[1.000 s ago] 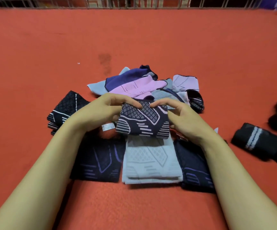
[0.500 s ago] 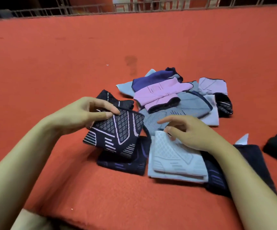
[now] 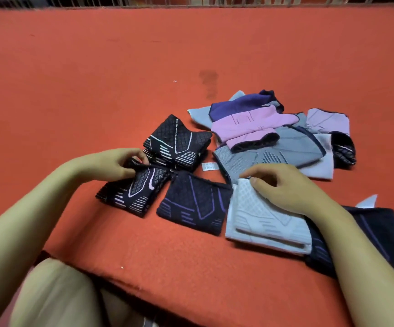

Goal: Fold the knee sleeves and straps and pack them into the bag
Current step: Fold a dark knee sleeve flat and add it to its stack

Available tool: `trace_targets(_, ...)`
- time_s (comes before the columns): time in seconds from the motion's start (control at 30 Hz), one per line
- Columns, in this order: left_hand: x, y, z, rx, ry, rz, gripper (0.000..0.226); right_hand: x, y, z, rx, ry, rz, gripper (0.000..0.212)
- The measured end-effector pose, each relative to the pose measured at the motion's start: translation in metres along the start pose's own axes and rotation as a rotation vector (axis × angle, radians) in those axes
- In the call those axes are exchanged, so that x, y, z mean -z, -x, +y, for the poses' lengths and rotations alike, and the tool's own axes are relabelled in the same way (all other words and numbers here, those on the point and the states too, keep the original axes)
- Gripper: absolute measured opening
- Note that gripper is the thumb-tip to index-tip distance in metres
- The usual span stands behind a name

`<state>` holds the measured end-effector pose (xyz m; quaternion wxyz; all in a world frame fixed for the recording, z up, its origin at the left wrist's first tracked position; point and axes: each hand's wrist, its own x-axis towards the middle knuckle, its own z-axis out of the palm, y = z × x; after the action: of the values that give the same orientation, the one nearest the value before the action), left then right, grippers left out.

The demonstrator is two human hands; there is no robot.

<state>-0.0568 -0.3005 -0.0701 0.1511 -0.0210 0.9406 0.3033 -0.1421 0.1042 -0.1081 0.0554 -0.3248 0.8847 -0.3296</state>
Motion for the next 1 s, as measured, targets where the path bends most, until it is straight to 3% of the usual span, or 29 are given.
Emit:
trace_targets(0.07,-0.011,-0.009,-0.003,0.036,-0.163,0.069,0.027,0.0,0.0,-0.001,0.001,-0.006,-0.001,0.026)
trace_targets(0.17,-0.031,-0.018,-0.001,0.108,-0.47,0.291,0.032,0.0,0.0,-0.002,-0.005,-0.007,-0.004,0.025)
trace_targets(0.23,-0.044,-0.021,0.007,0.018,-0.585,0.472,0.035,0.0,0.0,-0.002,-0.007,-0.009,-0.005,0.024)
trace_targets(0.3,-0.052,-0.022,0.014,-0.143,-0.577,0.531,0.036,0.0,0.0,-0.003,-0.006,-0.014,-0.006,0.024)
trace_targets(0.4,-0.055,-0.02,0.028,-0.213,-0.48,0.48,0.03,0.0,0.0,-0.003,-0.002,-0.022,-0.002,0.024)
trace_targets(0.6,-0.056,-0.029,0.085,-0.334,-0.382,0.56,0.016,0.0,0.0,0.0,-0.013,-0.023,0.0,0.023)
trace_targets(0.83,-0.061,-0.099,0.141,-0.494,-0.328,0.513,0.013,0.002,0.0,-0.005,-0.021,-0.013,-0.005,0.024)
trace_targets(1.0,-0.071,-0.151,0.167,-0.44,-0.404,0.401,0.038,0.001,0.003,-0.007,-0.027,-0.066,0.011,0.025)
